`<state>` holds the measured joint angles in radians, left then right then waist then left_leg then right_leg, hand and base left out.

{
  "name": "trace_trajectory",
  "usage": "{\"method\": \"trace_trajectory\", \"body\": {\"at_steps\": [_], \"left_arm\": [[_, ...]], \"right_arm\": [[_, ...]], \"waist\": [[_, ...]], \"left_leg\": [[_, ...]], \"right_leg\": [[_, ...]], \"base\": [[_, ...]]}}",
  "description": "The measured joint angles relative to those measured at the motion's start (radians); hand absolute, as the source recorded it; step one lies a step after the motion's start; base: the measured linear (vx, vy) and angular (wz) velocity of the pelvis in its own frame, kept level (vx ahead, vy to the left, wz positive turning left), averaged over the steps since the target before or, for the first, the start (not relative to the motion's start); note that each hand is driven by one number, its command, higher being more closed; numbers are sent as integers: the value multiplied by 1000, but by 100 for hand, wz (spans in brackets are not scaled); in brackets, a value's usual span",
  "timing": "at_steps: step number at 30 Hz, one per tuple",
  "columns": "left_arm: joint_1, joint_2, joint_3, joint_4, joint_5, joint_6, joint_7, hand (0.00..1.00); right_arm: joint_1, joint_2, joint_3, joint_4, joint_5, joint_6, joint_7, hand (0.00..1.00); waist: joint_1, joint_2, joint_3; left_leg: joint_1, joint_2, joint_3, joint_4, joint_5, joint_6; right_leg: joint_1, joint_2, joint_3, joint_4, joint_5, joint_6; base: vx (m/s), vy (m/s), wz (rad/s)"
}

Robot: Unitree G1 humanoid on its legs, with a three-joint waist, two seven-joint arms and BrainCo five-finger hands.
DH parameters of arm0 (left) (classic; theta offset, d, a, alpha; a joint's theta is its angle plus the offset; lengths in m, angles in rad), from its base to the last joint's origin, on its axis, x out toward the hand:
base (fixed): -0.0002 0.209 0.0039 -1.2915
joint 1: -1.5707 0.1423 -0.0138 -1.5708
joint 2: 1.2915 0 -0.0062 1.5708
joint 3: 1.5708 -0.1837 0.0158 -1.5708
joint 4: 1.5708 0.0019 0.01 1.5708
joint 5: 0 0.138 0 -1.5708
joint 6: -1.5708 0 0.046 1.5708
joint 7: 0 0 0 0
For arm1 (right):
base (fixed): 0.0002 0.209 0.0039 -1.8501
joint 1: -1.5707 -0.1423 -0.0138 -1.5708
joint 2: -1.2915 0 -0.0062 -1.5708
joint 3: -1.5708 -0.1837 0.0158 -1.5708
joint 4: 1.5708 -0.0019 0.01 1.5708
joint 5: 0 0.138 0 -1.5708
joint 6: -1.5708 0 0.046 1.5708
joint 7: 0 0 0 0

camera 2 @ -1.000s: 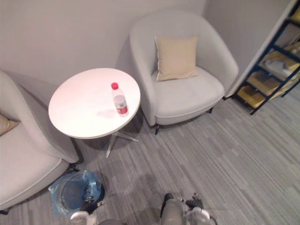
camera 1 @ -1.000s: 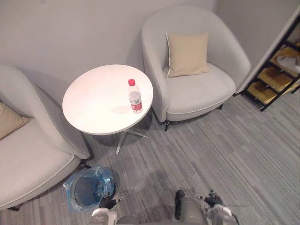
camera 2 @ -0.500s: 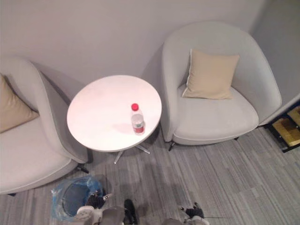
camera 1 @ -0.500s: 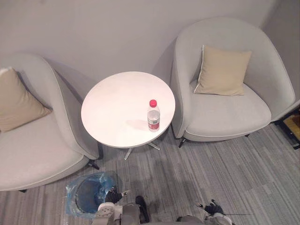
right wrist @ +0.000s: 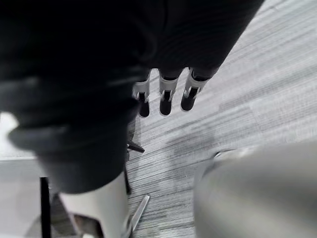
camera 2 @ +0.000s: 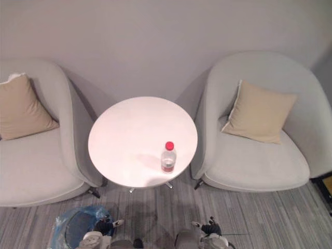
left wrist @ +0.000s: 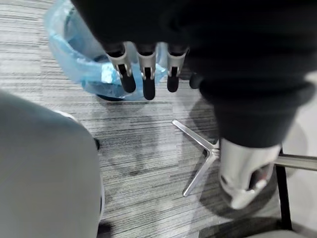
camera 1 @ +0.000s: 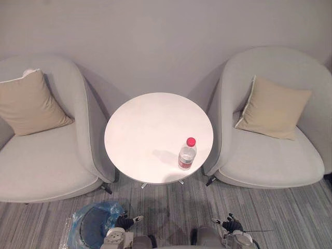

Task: Gather rubbish on tea table into small bin, then transfer packed bag to large trash can.

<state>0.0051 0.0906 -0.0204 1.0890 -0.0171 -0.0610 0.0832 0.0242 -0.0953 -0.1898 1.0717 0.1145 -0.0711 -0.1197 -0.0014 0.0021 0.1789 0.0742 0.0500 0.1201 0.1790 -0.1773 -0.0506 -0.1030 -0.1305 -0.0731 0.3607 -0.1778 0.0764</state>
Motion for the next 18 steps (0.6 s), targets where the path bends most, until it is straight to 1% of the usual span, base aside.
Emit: {"method": "trace_trajectory", "body": {"at_steps": [2, 3, 5, 8, 12, 14, 18], "left_arm": [[2, -19, 1, 5, 0, 1, 2, 0], [2, -21, 1, 4, 6, 0, 1, 0], [2, -21, 1, 4, 15, 1, 1, 0], [2, -18, 0, 3, 17, 1, 2, 0], [5, -2, -5, 2, 21, 1, 19, 0], [5, 4, -22, 2, 27, 1, 24, 0], [6, 6, -40, 1, 40, 0, 27, 0]], "right_arm": [[-2, -13, -2, 5, 0, 1, -1, 0], [-1, -15, -2, 6, -1, 2, -3, 0], [2, -15, 4, 2, -5, 1, -8, 0], [21, -13, 22, -48, -30, 0, -17, 0], [79, -11, 104, -206, -100, -2, -35, 0], [105, -13, 117, -304, -124, -7, -42, 0], [141, -20, 141, -507, -194, -26, -47, 0]], "waist": [[1, 30, -6], [2, 34, -7], [2, 31, -8], [3, 31, -12], [7, 4, -23], [6, -4, -28], [6, -3, -29]], "left_leg": [[2, 29, -13, -4, -1, -18], [3, 43, -24, -11, 4, -29], [21, 59, -31, -34, 13, -43], [15, 59, -47, -40, 19, -51], [16, 47, -55, -63, 36, -48], [15, 40, -63, -73, 44, -46], [16, 34, -72, -95, 64, -43]], "right_leg": [[27, 30, -28, -32, 3, -7], [42, 44, -37, -46, 4, -10], [69, 62, -56, -75, 11, -22], [76, 64, -68, -93, 15, -33], [83, 57, -77, -106, 20, -35], [84, 51, -82, -112, 25, -34], [90, 47, -87, -137, 43, -32]], "base": [[135, -188, 29], [83, -186, 23], [33, -124, 16], [-10, -30, 16], [-35, 9, 11], [-35, 25, 12], [-44, 20, 6]]}}
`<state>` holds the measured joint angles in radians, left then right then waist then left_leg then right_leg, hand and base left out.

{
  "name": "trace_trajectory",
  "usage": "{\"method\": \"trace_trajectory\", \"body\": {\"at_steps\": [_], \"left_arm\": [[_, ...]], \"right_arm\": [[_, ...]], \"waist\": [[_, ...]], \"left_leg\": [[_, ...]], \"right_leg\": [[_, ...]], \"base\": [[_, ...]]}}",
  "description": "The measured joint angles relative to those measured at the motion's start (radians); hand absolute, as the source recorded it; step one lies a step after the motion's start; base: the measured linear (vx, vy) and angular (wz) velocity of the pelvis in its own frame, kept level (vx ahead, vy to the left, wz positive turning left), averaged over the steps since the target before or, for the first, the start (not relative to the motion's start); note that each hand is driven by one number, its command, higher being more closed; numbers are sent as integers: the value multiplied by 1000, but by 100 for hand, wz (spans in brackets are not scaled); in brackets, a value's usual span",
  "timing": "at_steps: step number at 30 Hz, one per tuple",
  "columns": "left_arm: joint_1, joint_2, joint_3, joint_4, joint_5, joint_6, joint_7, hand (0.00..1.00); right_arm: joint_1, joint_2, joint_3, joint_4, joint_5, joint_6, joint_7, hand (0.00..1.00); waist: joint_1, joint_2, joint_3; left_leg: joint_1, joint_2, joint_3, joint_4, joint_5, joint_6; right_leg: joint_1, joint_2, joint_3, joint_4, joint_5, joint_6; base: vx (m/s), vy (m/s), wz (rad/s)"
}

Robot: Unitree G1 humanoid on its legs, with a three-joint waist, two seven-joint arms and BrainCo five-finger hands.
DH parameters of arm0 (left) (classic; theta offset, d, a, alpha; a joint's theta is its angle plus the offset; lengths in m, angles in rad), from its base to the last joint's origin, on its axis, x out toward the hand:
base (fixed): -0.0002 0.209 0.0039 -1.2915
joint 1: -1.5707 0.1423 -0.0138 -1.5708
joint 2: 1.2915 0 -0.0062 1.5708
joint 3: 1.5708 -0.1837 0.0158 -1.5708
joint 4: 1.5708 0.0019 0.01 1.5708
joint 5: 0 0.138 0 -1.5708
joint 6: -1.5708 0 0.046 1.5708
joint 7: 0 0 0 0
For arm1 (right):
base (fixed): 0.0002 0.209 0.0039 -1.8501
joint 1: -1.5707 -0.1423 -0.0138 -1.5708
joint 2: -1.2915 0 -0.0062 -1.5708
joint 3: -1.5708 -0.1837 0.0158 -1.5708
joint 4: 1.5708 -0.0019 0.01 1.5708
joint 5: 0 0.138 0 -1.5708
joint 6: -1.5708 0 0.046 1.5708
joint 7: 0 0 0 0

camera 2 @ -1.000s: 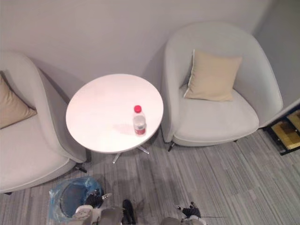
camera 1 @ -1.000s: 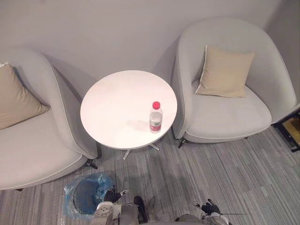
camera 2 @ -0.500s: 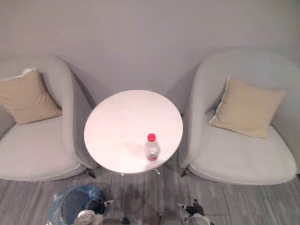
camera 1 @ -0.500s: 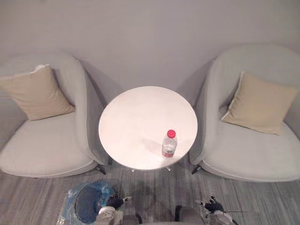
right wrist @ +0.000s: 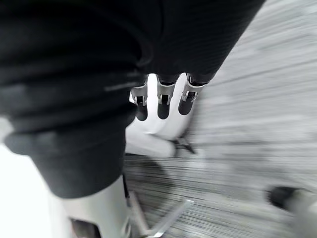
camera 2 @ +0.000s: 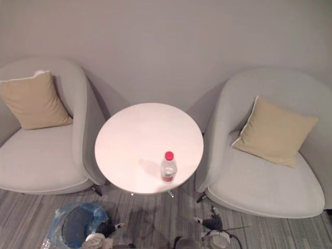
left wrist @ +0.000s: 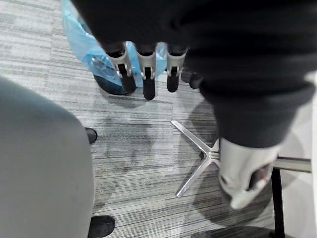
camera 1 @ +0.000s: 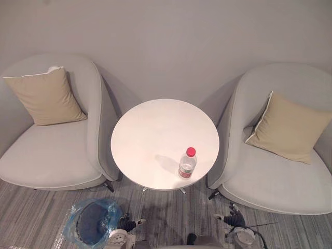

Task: Gather rubbish on tea table into small bin, then transfer packed bag to large trash can.

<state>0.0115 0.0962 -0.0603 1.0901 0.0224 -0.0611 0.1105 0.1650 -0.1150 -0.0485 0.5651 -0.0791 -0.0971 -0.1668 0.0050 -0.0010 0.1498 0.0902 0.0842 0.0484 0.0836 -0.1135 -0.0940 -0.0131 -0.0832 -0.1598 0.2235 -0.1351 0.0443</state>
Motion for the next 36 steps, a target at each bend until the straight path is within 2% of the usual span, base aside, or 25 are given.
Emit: {"method": "trace_trajectory", "body": {"at_steps": [4, 6, 12, 15, 24, 28, 33, 35, 36], "left_arm": [[2, 0, -19, -11, 20, -1, 1, 0], [2, 1, -32, -17, 31, -2, 1, 0], [6, -3, -48, -18, 47, -13, 0, 0], [7, -1, -57, -19, 56, -19, -1, 0], [9, -1, -78, -20, 55, -20, 0, 0], [9, -1, -79, -29, 54, -21, 1, 0], [8, -2, -79, -62, 44, -25, 12, 0], [-4, -4, -79, -82, 19, -29, 18, 0], [-14, -8, -78, -90, 12, -38, 20, 0]], "right_arm": [[36, -7, 13, -188, -39, -34, 0, 0], [37, -8, 13, -220, -41, -52, 0, 0], [42, -28, 59, -316, -82, -64, 0, 0], [29, -44, 92, -319, -118, -74, -1, 0], [-40, -52, 177, -307, -120, -74, -10, 0], [-93, -52, 192, -250, -120, -71, -30, 0], [-173, -56, 190, -218, -118, -68, -61, 0], [-262, -65, 180, -183, -117, -64, -89, 0], [-306, -68, 165, -167, -116, -58, -98, 100]], "waist": [[0, 3, -2], [-1, 5, -5], [0, 14, -10], [0, 14, -13], [4, 22, -22], [11, 23, -20], [27, 31, 17], [35, 44, 59], [43, 56, 90]], "left_leg": [[0, -3, -14, -18, 15, 1], [1, -3, -22, -28, 21, 0], [2, -1, -33, -47, 28, -1], [0, -2, -42, -49, 28, 0], [-26, -4, -83, -49, 36, 0], [-53, -6, -113, -53, 51, -1], [-99, -8, -145, -62, 80, -5], [-142, -13, -165, -60, 100, -7], [-149, -16, -175, -59, 107, -7]], "right_leg": [[3, -4, -14, -8, 5, 1], [6, -4, -21, -19, 6, 1], [16, -1, -35, -37, 13, 1], [22, -1, -44, -47, 14, 0], [49, 5, -85, -116, 44, 1], [48, 5, -115, -136, 56, -1], [10, -2, -151, -120, 56, -3], [-31, -9, -166, -96, 57, -5], [-39, -14, -177, -82, 56, -5]], "base": [[-30, -4, 11], [-19, -12, 11], [14, -8, 6], [43, -3, 8], [13, -3, 13], [-29, -4, 21], [-68, -14, 22], [-101, -21, 27], [-99, -22, 25]]}}
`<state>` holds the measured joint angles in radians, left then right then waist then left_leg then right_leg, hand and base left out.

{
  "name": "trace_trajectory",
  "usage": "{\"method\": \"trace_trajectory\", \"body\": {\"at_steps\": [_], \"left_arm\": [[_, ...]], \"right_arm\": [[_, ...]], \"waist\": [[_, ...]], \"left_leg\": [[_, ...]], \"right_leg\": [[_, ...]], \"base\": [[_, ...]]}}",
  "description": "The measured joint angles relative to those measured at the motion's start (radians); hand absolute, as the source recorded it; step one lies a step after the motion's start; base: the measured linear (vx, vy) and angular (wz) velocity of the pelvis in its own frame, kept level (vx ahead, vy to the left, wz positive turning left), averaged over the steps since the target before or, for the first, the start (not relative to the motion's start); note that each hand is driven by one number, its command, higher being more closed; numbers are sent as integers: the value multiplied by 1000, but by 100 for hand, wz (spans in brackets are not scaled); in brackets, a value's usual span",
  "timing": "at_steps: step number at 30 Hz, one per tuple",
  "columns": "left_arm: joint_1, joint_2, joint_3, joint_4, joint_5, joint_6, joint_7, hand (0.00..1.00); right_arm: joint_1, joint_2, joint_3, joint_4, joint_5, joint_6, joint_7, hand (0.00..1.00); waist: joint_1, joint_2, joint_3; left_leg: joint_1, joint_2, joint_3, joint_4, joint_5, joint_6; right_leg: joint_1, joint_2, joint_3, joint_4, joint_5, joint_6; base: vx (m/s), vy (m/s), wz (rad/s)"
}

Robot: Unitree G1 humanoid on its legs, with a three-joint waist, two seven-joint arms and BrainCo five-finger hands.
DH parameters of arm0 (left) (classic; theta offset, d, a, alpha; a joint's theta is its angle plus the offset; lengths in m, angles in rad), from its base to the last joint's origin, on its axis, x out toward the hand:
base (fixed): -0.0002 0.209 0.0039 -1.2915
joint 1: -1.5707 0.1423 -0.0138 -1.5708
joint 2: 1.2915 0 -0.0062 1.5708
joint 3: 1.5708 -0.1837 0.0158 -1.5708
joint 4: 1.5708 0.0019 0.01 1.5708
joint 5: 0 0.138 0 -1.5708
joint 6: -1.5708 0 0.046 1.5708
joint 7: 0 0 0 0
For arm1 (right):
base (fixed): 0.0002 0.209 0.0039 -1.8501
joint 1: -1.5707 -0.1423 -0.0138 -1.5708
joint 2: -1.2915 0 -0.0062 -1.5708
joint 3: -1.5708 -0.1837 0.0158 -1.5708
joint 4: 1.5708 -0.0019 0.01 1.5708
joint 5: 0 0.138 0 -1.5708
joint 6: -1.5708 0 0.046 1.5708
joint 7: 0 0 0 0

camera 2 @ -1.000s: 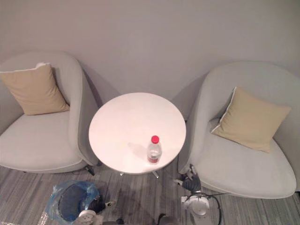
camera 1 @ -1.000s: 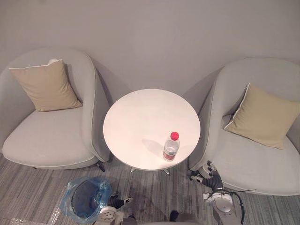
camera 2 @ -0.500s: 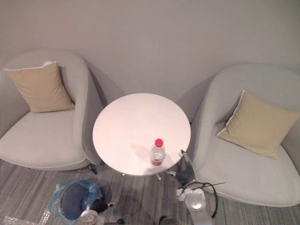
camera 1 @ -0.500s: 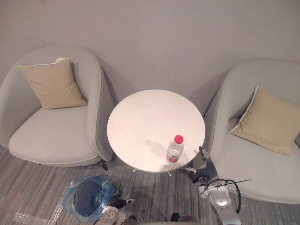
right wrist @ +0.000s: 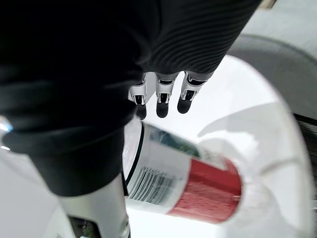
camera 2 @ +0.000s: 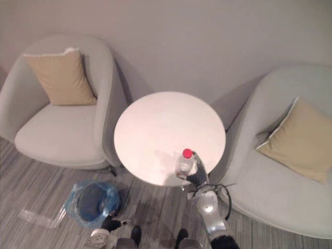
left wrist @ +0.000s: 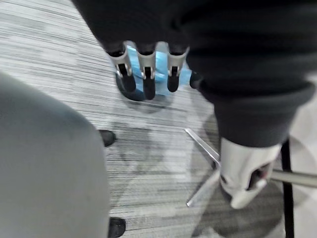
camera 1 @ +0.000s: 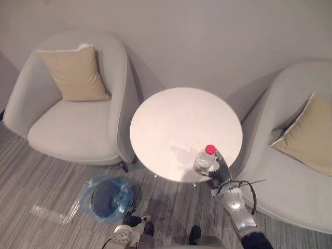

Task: Gather rubbish on tea table into small bin, then transfer packed bag to large trash can.

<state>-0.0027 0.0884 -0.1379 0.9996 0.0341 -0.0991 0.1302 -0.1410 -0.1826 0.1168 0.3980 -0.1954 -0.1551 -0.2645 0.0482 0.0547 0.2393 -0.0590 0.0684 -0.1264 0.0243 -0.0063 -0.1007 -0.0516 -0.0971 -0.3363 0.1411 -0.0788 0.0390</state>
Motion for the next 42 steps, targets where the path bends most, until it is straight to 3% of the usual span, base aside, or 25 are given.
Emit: {"method": "trace_trajectory", "body": {"at_steps": [5, 15, 20, 26, 32, 39, 42], "left_arm": [[-6, -9, 0, -32, -22, -5, 2, 0], [-22, -9, -1, -35, -36, -4, 3, 0], [-21, -8, -1, -36, -35, -3, 3, 0], [-14, 1, -1, -27, -15, -1, 1, 0], [-2, 17, -6, 0, 5, 7, 1, 0], [15, 16, -9, 13, 4, 8, 1, 0], [17, 23, -22, 15, 3, 9, 0, 0]], "right_arm": [[-88, -15, -22, 11, 13, 5, -34, 100], [-120, -12, -46, 5, 87, 7, -64, 100], [-25, -11, -53, -163, 86, 4, -48, 100], [97, 27, -52, -279, 81, -2, -7, 100], [218, 57, -30, -374, 78, -3, 47, 100], [291, 83, 18, -392, 76, -5, 90, 100], [303, 101, 33, -392, 75, -5, 91, 100]], "waist": [[14, 27, 40], [16, 28, 65], [14, 26, 65], [5, 2, 53], [-12, -41, -7], [-17, -48, -40], [-23, -54, -40]], "left_leg": [[-57, -15, -35, 28, 8, -1], [-79, -24, -49, 29, 12, 0], [-70, -23, -39, 25, 12, 0], [-3, -11, 9, -13, 13, 1], [61, -4, 61, -50, 13, 2], [135, -9, 121, -56, -2, 18], [141, -25, 121, -28, -15, 25]], "right_leg": [[-39, -19, -32, 36, -9, -1], [-69, -31, -34, 62, -22, 3], [-67, -30, -12, 62, -22, 3], [-33, -18, 34, 45, -19, 7], [-5, -7, 80, 19, -7, 12], [38, -9, 138, 19, -1, 20], [17, -34, 155, 111, -44, 33]], "base": [[-59, -5, 24], [6, -9, 5], [-2, -3, -4], [-23, -14, -24], [46, -5, -23], [5, 21, -25], [-88, 9, -2]]}}
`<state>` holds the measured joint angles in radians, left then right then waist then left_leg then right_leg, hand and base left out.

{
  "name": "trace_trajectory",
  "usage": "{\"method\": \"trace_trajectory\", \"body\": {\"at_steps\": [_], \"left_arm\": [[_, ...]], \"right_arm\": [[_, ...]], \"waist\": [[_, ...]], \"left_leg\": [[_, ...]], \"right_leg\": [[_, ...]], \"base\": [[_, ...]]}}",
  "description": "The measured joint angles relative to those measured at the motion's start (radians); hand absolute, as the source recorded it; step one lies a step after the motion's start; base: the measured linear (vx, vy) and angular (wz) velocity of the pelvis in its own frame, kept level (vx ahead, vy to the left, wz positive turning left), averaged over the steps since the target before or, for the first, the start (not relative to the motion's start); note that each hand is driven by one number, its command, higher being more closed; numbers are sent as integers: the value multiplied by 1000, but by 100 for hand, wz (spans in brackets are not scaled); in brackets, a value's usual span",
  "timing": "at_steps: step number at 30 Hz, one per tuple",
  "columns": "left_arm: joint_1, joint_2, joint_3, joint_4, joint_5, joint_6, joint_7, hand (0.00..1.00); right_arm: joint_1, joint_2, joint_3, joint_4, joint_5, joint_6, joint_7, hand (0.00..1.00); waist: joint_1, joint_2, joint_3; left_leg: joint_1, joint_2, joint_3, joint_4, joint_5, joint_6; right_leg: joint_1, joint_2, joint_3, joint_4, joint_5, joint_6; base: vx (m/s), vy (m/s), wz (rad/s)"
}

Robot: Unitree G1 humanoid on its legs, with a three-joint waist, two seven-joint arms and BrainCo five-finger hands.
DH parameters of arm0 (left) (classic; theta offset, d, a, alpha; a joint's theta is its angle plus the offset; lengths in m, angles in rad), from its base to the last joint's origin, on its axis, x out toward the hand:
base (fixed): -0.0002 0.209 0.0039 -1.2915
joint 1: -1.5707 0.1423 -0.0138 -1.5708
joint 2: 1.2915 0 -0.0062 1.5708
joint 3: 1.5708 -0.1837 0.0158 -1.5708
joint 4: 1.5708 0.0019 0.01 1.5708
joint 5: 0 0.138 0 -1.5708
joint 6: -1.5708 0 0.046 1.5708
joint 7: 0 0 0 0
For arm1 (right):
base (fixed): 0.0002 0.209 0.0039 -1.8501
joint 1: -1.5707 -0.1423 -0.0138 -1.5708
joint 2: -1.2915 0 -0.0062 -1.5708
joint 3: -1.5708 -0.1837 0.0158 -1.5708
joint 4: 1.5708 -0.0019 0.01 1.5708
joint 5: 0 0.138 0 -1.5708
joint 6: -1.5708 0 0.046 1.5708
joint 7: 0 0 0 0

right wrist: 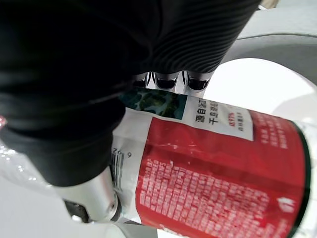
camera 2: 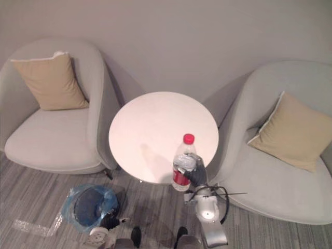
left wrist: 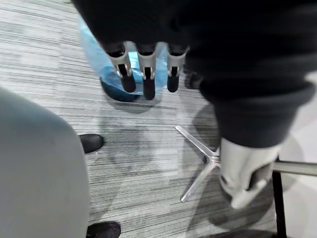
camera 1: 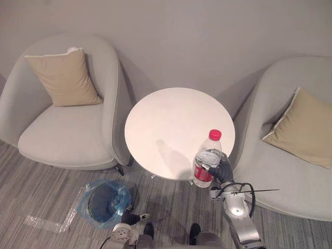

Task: Gather rubbish on tea table into small bin, then transfer packed bag to large trash can.

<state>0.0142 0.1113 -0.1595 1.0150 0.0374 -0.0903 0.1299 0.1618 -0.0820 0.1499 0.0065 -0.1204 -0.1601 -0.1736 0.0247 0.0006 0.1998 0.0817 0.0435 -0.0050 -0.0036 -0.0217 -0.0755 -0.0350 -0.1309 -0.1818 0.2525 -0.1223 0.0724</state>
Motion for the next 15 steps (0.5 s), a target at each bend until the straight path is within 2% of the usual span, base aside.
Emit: {"method": "trace_trajectory", "body": {"at_steps": [1, 3, 4, 5, 7, 8, 10, 12, 13, 14, 15], "left_arm": [[0, 4, -11, 0, -1, 0, 0, 0], [0, 9, -16, -1, -2, 0, 0, 0], [2, 11, -13, 0, -5, -1, -1, 0], [4, 22, -11, -2, -21, -1, 0, 0], [-2, 27, 9, -13, -28, -1, 1, 0], [-4, 6, 23, -17, -31, 0, 2, 0], [0, -14, 24, -23, -33, -1, 2, 0], [4, -18, 20, -26, -38, -1, 2, 0], [6, -21, 21, -30, -39, -1, 1, 0], [7, -27, 19, -31, -37, 0, 0, 0], [7, -25, 15, -29, -37, 2, 0, 0]], "right_arm": [[1, -1, -1, 0, -5, 0, -2, 100], [1, -3, -3, 0, -37, 0, -6, 100], [1, 0, -7, -1, -38, 0, -10, 100], [3, 2, -4, -1, -38, 0, -18, 100], [-16, 1, 12, 0, -39, 1, -24, 100], [-51, -16, 21, 0, -38, 1, -25, 100], [-83, -30, 25, 2, -35, 1, -36, 100], [-87, -39, 29, 7, -34, 1, -41, 100], [-86, -42, 35, 7, -34, 1, -40, 100], [-81, -45, 36, 8, -34, 3, -41, 100], [-80, -47, 36, 9, -34, 4, -41, 100]], "waist": [[-2, -6, -4], [-8, -6, -11], [-15, -18, -16], [-16, -38, -27], [1, -56, -42], [21, -21, -40], [28, 26, -34], [33, 43, -28], [32, 56, -23], [23, 64, -20], [18, 65, -20]], "left_leg": [[-21, -13, -17, 33, -16, 4], [-60, -23, -60, 72, -26, 7], [-98, -31, -94, 93, -14, 1], [-130, -47, -132, 113, -5, -8], [-179, -55, -168, 140, 7, -28], [-213, -28, -178, 150, 18, -43], [-239, 20, -203, 142, 47, -55], [-239, 40, -219, 111, 74, -63], [-241, 54, -190, 80, 71, -37], [-238, 90, -92, 33, 50, 4], [-238, 99, -57, 16, 32, 28]], "right_leg": [[-21, -18, 7, 59, -28, 11], [-39, -21, 61, 117, -59, 54], [-73, -22, 137, 226, -111, 63], [-82, -20, 173, 305, -149, 61], [-75, -5, 208, 238, -183, 44], [-49, 27, 182, 145, -163, -7], [-22, 69, 132, 63, -110, -30], [-14, 89, 104, 57, -101, -43], [-13, 100, 82, 55, -96, -52], [-6, 104, 59, 30, -76, -60], [-2, 99, 45, 13, -63, -67]], "base": [[-105, -6, 42], [-98, -31, 74], [-68, -69, 115], [-73, -162, 119], [-63, -203, 68], [-127, -148, 36], [-185, -105, 43], [-154, -92, 42], [-153, -125, 56], [-125, -106, 59], [-134, -42, 88]]}}
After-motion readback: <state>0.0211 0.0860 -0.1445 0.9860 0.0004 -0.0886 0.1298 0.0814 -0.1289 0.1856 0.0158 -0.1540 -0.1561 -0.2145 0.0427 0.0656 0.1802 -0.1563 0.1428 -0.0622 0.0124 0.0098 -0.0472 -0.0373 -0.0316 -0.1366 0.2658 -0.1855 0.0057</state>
